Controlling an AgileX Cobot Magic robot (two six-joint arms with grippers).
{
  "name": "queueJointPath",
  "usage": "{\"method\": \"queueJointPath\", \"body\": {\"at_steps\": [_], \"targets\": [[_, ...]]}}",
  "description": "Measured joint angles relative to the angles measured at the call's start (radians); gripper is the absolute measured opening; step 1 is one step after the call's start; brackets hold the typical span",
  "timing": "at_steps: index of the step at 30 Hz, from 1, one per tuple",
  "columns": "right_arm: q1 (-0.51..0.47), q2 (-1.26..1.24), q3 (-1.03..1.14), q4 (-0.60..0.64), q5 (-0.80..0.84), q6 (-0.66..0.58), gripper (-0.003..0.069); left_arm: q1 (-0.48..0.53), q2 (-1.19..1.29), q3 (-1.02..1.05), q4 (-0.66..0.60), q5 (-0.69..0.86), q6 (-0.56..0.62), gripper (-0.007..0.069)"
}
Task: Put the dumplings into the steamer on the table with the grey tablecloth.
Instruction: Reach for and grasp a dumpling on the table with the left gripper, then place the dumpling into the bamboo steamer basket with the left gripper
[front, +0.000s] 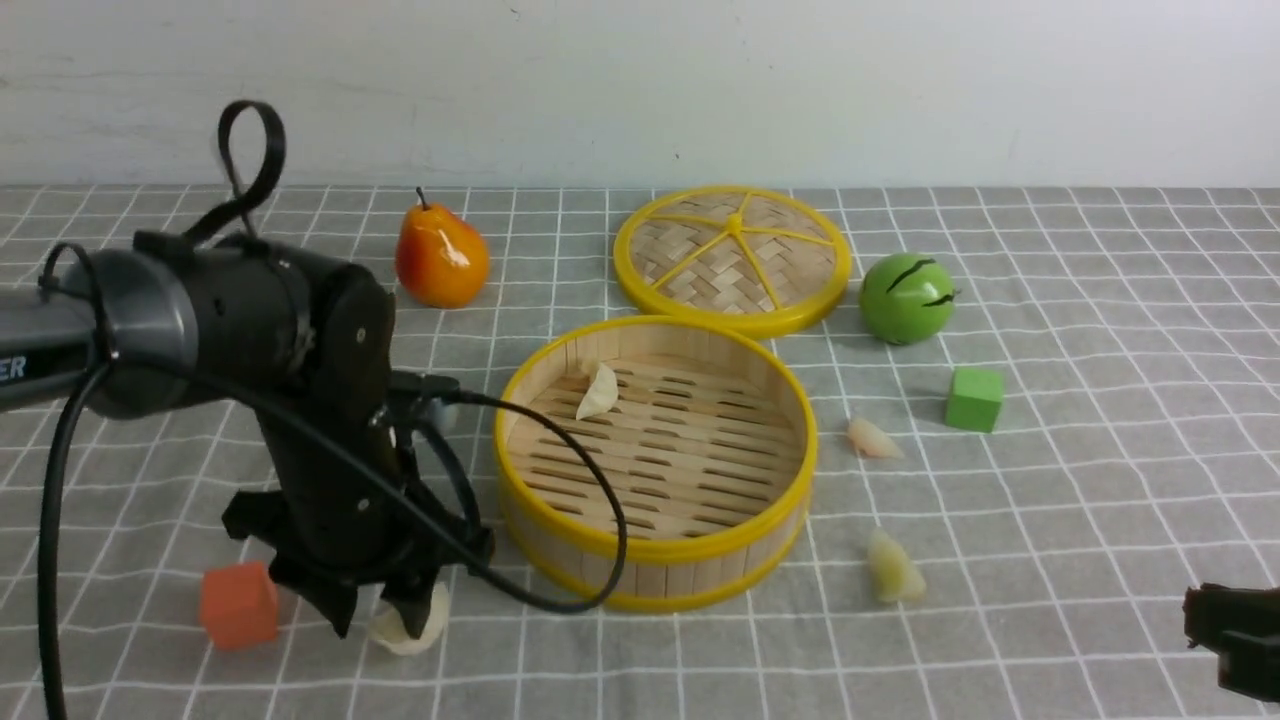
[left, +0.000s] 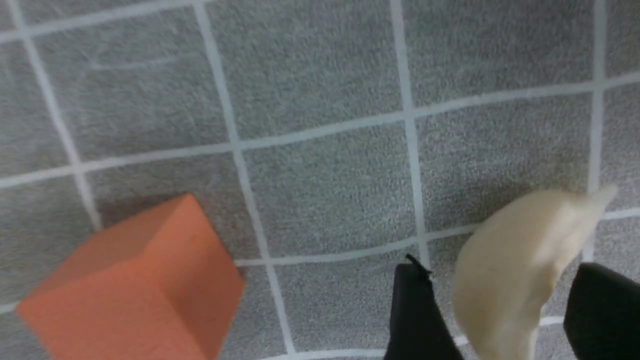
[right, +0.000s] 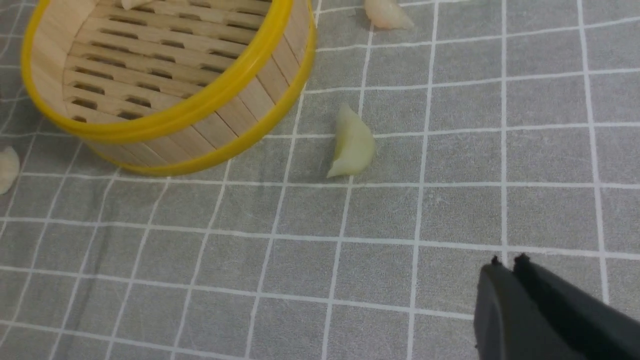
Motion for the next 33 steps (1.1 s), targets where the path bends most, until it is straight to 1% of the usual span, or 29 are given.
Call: {"method": "queueJointPath", "body": {"at_steps": [3,6,7,10,13,15,16,20,24,27,28,29,30,32,33], "targets": [[0.0,0.0,0.0,0.003,0.001,0.0,0.0033,0.0,0.0,0.023,-0.038,-0.033,0.047,0.0351],[0.0,0.0,0.0,0.003,0.001,0.0,0.0037,0.0,0.0,0.029,-0.052,-0.066,0.078,0.0223],[0.0,0.0,0.0,0.003,0.001,0.0,0.0038,0.0,0.0,0.029,-0.052,-0.074,0.081,0.02],[0.0,0.0,0.0,0.003,0.001,-0.001,0.0041,0.0,-0.001,0.028,-0.057,-0.087,0.083,0.0196],[0.0,0.0,0.0,0.003,0.001,-0.018,0.0044,0.0,-0.019,0.006,-0.082,-0.057,0.086,0.0196],[0.0,0.0,0.0,0.004,0.001,-0.029,0.0048,0.0,-0.088,-0.049,-0.133,-0.028,0.105,0.0196],[0.0,0.0,0.0,0.004,0.001,-0.029,0.0048,0.0,-0.099,-0.059,-0.138,-0.028,0.108,0.0196],[0.0,0.0,0.0,0.003,0.0,-0.03,0.0053,0.0,-0.152,-0.154,-0.274,-0.087,0.165,0.0194],[0.0,0.0,0.0,0.01,-0.002,-0.031,0.0058,0.0,-0.064,-0.206,-0.349,-0.139,0.197,0.019],[0.0,0.0,0.0,0.01,-0.003,-0.031,0.006,0.0,0.01,-0.23,-0.368,-0.148,0.197,0.0183],[0.0,0.0,0.0,0.01,-0.004,-0.032,0.0062,-0.001,0.062,-0.243,-0.372,-0.147,0.207,0.0147],[0.0,0.0,0.0,0.01,-0.004,-0.032,0.0062,-0.001,0.08,-0.251,-0.372,-0.145,0.214,0.0131],[0.0,0.0,0.0,0.01,-0.004,-0.032,0.0064,-0.002,0.1,-0.259,-0.372,-0.142,0.221,0.0132],[0.0,0.0,0.0,0.01,-0.005,-0.032,0.0073,-0.005,0.12,-0.273,-0.372,-0.14,0.226,0.018],[0.0,0.0,0.0,0.01,-0.004,-0.032,0.0081,-0.006,0.12,-0.28,-0.372,-0.14,0.227,0.0224]]}}
